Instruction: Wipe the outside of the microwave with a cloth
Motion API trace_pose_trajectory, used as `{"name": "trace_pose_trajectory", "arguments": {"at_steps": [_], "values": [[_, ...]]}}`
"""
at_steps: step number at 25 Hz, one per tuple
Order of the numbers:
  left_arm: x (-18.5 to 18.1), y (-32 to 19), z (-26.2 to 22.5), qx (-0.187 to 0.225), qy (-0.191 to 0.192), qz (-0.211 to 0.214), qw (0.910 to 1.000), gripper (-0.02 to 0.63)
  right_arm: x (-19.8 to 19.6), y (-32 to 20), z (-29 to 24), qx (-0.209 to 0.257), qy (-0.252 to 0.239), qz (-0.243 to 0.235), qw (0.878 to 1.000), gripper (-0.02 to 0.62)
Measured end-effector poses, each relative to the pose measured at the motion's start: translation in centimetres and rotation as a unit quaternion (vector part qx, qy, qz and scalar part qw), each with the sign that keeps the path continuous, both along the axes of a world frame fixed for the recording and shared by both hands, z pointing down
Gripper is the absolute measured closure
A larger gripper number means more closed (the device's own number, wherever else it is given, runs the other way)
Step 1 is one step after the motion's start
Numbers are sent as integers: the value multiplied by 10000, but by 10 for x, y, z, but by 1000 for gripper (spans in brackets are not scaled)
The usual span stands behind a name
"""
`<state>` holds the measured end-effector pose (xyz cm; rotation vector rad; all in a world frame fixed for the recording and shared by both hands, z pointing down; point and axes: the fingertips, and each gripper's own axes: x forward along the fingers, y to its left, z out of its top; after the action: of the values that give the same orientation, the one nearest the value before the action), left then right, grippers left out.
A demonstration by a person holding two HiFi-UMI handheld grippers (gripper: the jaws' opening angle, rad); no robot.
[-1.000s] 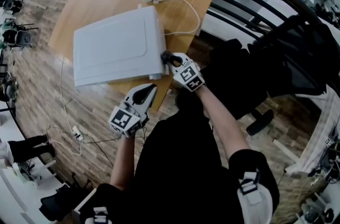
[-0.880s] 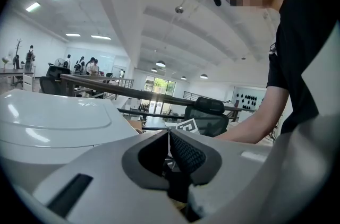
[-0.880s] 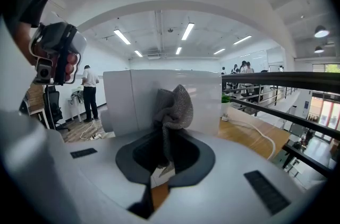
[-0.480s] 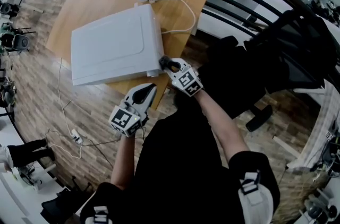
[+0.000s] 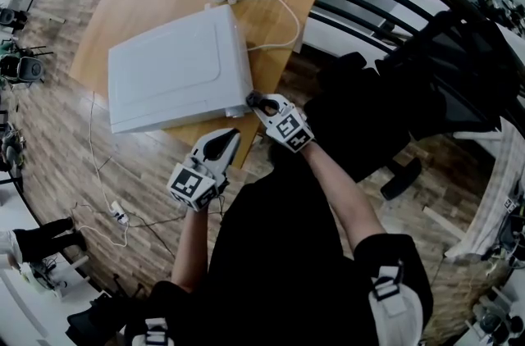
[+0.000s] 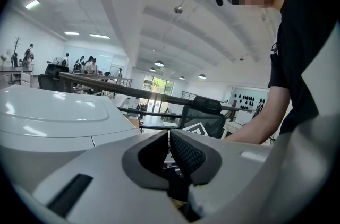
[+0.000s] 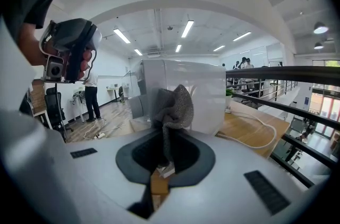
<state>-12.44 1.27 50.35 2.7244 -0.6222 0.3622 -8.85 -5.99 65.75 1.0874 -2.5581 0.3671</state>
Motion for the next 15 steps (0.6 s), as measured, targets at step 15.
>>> {"name": "trace_pose_trajectory", "arguments": {"at_steps": [15], "values": [[-1,-12,7,-78,-63,56,9999,595,0,2,22,-221,51,9,9997,583]]}}
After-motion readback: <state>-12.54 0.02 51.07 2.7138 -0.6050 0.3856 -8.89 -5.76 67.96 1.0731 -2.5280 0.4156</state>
